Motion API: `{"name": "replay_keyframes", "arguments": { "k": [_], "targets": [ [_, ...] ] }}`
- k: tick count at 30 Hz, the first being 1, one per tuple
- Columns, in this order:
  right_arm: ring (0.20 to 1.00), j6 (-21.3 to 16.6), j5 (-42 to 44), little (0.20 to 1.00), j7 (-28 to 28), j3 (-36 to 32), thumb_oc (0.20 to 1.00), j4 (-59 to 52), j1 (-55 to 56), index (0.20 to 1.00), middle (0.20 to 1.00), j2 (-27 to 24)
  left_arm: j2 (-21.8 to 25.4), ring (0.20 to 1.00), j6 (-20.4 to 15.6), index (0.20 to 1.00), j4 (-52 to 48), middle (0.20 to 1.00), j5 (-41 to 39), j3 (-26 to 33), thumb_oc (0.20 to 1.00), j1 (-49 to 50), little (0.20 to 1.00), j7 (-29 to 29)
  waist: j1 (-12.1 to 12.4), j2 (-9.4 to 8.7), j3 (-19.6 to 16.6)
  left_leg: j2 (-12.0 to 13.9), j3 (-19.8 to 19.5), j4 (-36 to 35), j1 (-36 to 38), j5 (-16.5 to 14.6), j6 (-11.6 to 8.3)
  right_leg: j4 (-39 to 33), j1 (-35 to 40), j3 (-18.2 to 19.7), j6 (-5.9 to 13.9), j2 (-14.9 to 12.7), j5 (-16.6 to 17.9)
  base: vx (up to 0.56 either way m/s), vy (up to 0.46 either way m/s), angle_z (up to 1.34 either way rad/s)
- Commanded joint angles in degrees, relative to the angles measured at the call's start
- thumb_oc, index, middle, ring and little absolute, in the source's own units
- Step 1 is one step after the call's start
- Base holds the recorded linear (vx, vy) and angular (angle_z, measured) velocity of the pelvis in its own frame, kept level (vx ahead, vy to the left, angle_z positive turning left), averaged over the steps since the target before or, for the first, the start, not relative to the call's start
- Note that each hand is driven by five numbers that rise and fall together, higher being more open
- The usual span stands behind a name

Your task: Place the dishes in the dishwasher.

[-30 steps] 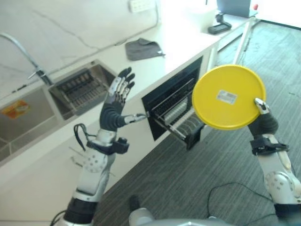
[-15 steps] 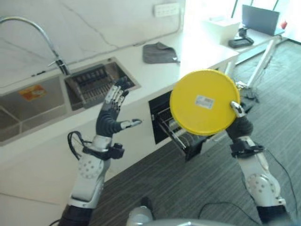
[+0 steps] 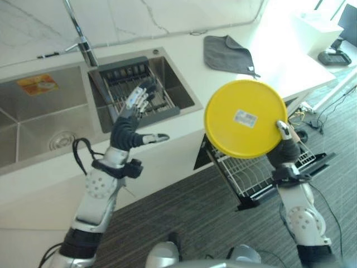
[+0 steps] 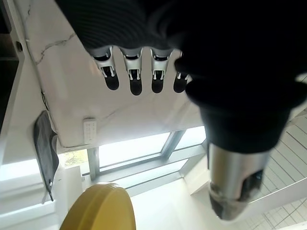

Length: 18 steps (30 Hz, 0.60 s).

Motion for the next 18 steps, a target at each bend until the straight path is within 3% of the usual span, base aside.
{"name": "replay_keyframes", "arguments": {
  "k": [1, 4, 6, 9, 11, 13, 14, 15, 18],
  "targets": [
    [0.2, -4.25, 2.53, 0.2, 1.52, -2.18, 0.2, -4.1, -3.31, 0.2, 0.2, 0.65, 1.33, 1.0, -1.32, 1.0, -3.38, 1.0, -1.04, 1.1, 1.0, -0.44, 1.0, 0.7, -1.23, -2.67, -3.47, 2.41, -7.11, 0.95, -1.17, -2.99, -6.82, -16.2, 5.84, 3.59, 2.04, 0.79, 9.64, 0.21, -0.295, 0.4],
    [0.2, -4.73, 3.46, 0.2, 1.08, -2.12, 0.2, -3.29, -3.13, 0.2, 0.2, 0.69, 0.93, 1.0, -1.41, 1.0, -3.08, 1.0, 0.9, -0.15, 1.0, -0.45, 1.0, 0.44, -2.22, -3.76, -3.81, 4.08, -9.08, 0.91, -0.39, -4.05, -7.92, -20.61, 5.32, 7.75, 3.69, -0.66, 13.66, 0.18, -0.283, 0.62],
    [0.2, -5.19, 4.73, 0.2, 1.41, -2.79, 0.2, -3.32, -2.18, 0.2, 0.2, 0.5, 0.88, 1.0, -1.32, 1.0, -3.35, 1.0, 1.59, -0.34, 1.0, -0.51, 1.0, -0.24, -2.88, -4.24, -4.06, 4.84, -11.44, 2.05, -1.07, -4.49, -8.12, -22.22, 5.28, 11.67, 3.54, -0.3, 12.85, 0.11, -0.373, 0.73],
    [0.2, -5.69, 5.69, 0.2, 0.7, -3.25, 0.2, -4.22, -1.33, 0.2, 0.2, 0.39, 1.2, 1.0, -0.78, 1.0, -4.42, 1.0, 1.77, -0.34, 1.0, -0.49, 1.0, -0.83, -3.07, -4.42, -4.69, 6.22, -13.99, 2.84, -2.19, -4.5, -8.93, -23.04, 6.66, 14.57, 3.81, 0.91, 10.45, 0.05, -0.389, 0.76],
    [0.2, -5.85, 5.84, 0.2, 0.45, -3.34, 0.2, -4.78, -1.08, 0.2, 0.2, 0.07, 1.45, 1.0, -0.81, 1.0, -4.84, 1.0, 2.19, -0.35, 1.0, -0.32, 1.0, -0.52, -2.79, -4.56, -4.87, 6.7, -15.51, 3.6, -2.78, -4.67, -9.33, -22.49, 7.01, 14.13, 3.87, 1.3, 9.08, 0.02, -0.42, 0.37],
    [0.2, -5.83, 6.62, 0.2, -1.43, -2.6, 0.2, -5.56, -2.74, 0.2, 0.2, -0.9, 1.83, 1.0, -1.62, 1.0, -5.31, 1.0, 1.28, 1.19, 1.0, 1.69, 1.0, -0.11, -2.67, -3.82, -4.77, 10.62, -15.84, 1.22, -1.18, -2.29, -11.46, -24.44, 7.04, 14.08, 4.01, 3.64, 8.2, 0.0, -0.686, 0.23],
    [0.2, -5.77, 6.73, 0.2, -1.58, -2.46, 0.2, -5.37, -3.16, 0.2, 0.2, -0.98, 1.79, 1.0, -1.52, 1.0, -5.39, 1.0, 1.13, 1.59, 1.0, 1.93, 1.0, 0.01, -2.72, -3.63, -4.79, 11.37, -15.69, 0.37, -0.73, -1.69, -11.75, -24.99, 7.13, 14.21, 3.99, 4.22, 7.99, -0.03, -0.806, 0.2],
    [0.2, -4.6, 6.67, 0.2, -1.79, -2.18, 0.2, -5.09, -3.63, 0.2, 0.2, -0.81, 1.32, 1.0, -1.18, 1.0, -5.42, 1.0, -0.53, 2.79, 1.0, 3.24, 1.0, 0.47, -2.97, -2.54, -5.4, 13.48, -14.71, -2.8, 0.4, 0.62, -12.77, -25.9, 7.47, 14.22, 3.21, 6.5, 6.77, -0.03, -0.497, 0.0],
    [0.2, -3.26, 5.33, 0.2, -2.09, -1.66, 0.2, -5.98, -3.5, 0.2, 0.2, -1.0, 0.25, 1.0, -1.27, 1.0, -6.19, 1.0, -1.42, 3.05, 1.0, 4.73, 1.0, 1.83, -3.78, -1.6, -6.03, 15.8, -12.67, -3.16, -0.39, 2.66, -14.11, -26.2, 7.49, 14.48, 1.2, 8.68, 5.6, -0.07, -0.335, 0.0]
  ]
}}
